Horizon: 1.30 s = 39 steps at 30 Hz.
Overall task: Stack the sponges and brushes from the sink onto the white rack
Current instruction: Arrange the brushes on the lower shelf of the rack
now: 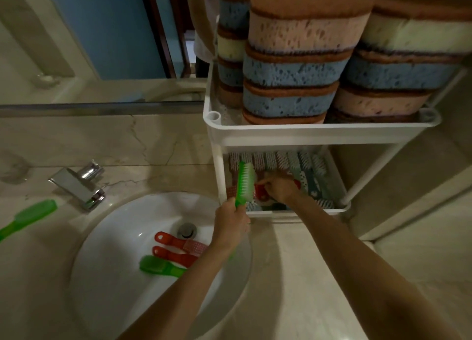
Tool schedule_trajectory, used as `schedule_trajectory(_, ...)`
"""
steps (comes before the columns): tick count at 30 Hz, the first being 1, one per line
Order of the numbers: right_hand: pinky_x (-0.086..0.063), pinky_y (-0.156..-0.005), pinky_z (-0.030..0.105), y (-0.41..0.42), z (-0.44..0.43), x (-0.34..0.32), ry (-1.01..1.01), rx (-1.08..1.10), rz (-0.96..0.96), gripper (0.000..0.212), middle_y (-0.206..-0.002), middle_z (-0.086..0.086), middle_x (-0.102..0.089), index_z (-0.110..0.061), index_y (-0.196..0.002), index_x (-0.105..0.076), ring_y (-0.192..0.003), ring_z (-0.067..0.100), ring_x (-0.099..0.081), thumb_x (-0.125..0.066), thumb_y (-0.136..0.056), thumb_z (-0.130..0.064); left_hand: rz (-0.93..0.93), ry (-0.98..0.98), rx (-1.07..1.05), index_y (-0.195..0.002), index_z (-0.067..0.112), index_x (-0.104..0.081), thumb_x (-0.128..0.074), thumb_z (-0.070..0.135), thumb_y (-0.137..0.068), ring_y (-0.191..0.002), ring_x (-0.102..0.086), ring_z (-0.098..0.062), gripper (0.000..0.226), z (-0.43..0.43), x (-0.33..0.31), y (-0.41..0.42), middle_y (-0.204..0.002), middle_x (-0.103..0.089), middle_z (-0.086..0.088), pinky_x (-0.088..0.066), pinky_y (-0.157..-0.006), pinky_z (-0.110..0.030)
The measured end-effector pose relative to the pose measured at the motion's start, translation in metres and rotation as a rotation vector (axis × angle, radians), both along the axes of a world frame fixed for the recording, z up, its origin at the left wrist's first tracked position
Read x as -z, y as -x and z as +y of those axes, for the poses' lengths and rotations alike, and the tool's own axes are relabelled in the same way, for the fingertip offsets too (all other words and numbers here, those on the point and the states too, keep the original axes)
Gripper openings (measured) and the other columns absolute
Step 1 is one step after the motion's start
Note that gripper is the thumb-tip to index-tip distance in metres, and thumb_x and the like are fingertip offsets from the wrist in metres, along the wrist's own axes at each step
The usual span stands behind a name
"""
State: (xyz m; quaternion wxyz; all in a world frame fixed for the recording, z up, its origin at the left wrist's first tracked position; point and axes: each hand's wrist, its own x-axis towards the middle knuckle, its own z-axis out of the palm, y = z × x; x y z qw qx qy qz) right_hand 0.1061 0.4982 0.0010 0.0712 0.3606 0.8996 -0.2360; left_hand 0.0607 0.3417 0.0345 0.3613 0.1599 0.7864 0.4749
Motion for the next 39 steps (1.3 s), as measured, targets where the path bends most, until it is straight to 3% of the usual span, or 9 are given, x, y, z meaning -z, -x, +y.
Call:
schedule_trajectory(4,-0.036,-0.105,0.03,-0.004,-0.004,0.006,-0.037,-0.01,0.063,0.032,-0.139,0.009,-0.05,-0.011,-0.119,-0.064,-0.125,0.027,-0.048,-0.045,-0.094,-0.008,0.06,0.023,0.015,-0.086,0.01,-0.052,-0.038,0.005,-0.095,-0.052,-0.048,-0.013,0.018,0.001,0.009,0.002,-0.078,-0.056,-0.015,-0.041,-0.048,-0.023)
schedule_trajectory(10,-0.04,-0.101,0.031,-0.008,-0.007,0.008,-0.1,-0.084,0.094,0.034,-0.141,0.012,-0.046,-0.012,-0.119,-0.065,-0.121,0.029,-0.051,-0.051,-0.088,-0.005,0.055,-0.012,0.021,-0.091,0.007,-0.05,-0.036,0.002,-0.094,-0.052,-0.049,-0.012,0.015,0.001,0.009,0.002,-0.073,-0.054,-0.011,-0.039,-0.036,-0.01)
schedule_trajectory(14,-0.044,-0.092,0.031,-0.014,-0.013,0.001,-0.075,-0.008,0.223,0.035,-0.124,0.016,-0.06,-0.011,-0.114,-0.068,-0.108,0.032,-0.059,-0.055,-0.083,-0.004,0.002,-0.074,0.022,-0.08,0.013,-0.047,-0.034,-0.008,-0.09,-0.05,-0.046,-0.013,0.026,0.005,0.007,0.0,-0.065,-0.052,-0.007,-0.041,-0.038,-0.011)
schedule_trajectory(19,-0.044,-0.063,0.025,-0.022,-0.035,-0.022,0.611,0.487,0.637,0.023,-0.062,-0.007,-0.068,-0.012,-0.07,-0.067,-0.065,0.007,-0.061,-0.054,-0.088,-0.017,0.129,-0.098,0.131,-0.096,0.017,-0.048,-0.036,0.0,-0.094,-0.07,-0.056,-0.02,0.021,0.021,0.006,-0.01,-0.079,-0.058,-0.006,-0.051,-0.069,-0.032)
schedule_trajectory(22,-0.053,-0.086,0.033,-0.026,-0.035,-0.029,0.69,0.452,0.542,0.023,-0.097,0.004,-0.07,-0.017,-0.096,-0.065,-0.091,0.016,-0.066,-0.062,-0.083,-0.036,0.215,-0.051,0.245,-0.109,0.005,-0.053,-0.04,0.004,-0.095,-0.09,-0.064,-0.028,0.019,0.032,0.003,-0.016,-0.1,-0.063,-0.014,-0.054,-0.08,-0.035)
schedule_trajectory(25,-0.052,-0.08,0.031,-0.024,-0.029,-0.036,0.648,0.537,0.575,0.012,-0.098,0.008,-0.065,-0.015,-0.094,-0.062,-0.089,0.019,-0.062,-0.064,-0.083,-0.02,0.27,-0.02,0.39,-0.101,0.006,-0.055,-0.044,0.007,-0.094,-0.073,-0.061,-0.016,0.013,0.038,-0.003,-0.017,-0.086,-0.06,-0.008,-0.048,-0.062,-0.008)
schedule_trajectory(28,-0.048,-0.067,0.027,-0.022,-0.02,-0.042,0.559,0.569,0.51,0.023,-0.094,0.012,-0.063,-0.006,-0.1,-0.061,-0.075,0.016,-0.059,-0.065,-0.081,-0.018,0.226,-0.051,0.464,-0.1,0.006,-0.061,-0.043,0.005,-0.094,-0.091,-0.065,-0.027,0.019,0.037,-0.005,-0.014,-0.094,-0.065,-0.014,-0.053,-0.084,-0.028)
schedule_trajectory(32,-0.047,-0.085,0.03,-0.012,-0.005,-0.049,0.396,0.522,0.442,0.056,-0.118,0.009,-0.057,-0.007,-0.125,-0.048,-0.108,0.024,-0.057,-0.072,-0.077,-0.023,0.541,0.046,0.453,-0.124,0.006,-0.056,-0.037,0.003,-0.096,-0.12,-0.05,-0.021,0.034,0.026,-0.005,-0.001,-0.129,-0.054,-0.008,-0.036,-0.1,-0.023)
schedule_trajectory(39,-0.043,-0.101,0.033,0.025,-0.005,-0.051,0.093,0.118,0.178,0.051,-0.132,0.011,-0.051,-0.014,-0.126,-0.056,-0.122,0.028,-0.049,-0.068,-0.077,-0.013,0.761,0.287,0.649,-0.143,0.009,-0.03,-0.043,0.005,-0.093,-0.141,-0.024,-0.021,0.052,0.013,0.007,0.008,-0.151,-0.031,-0.007,-0.014,-0.117,-0.029)
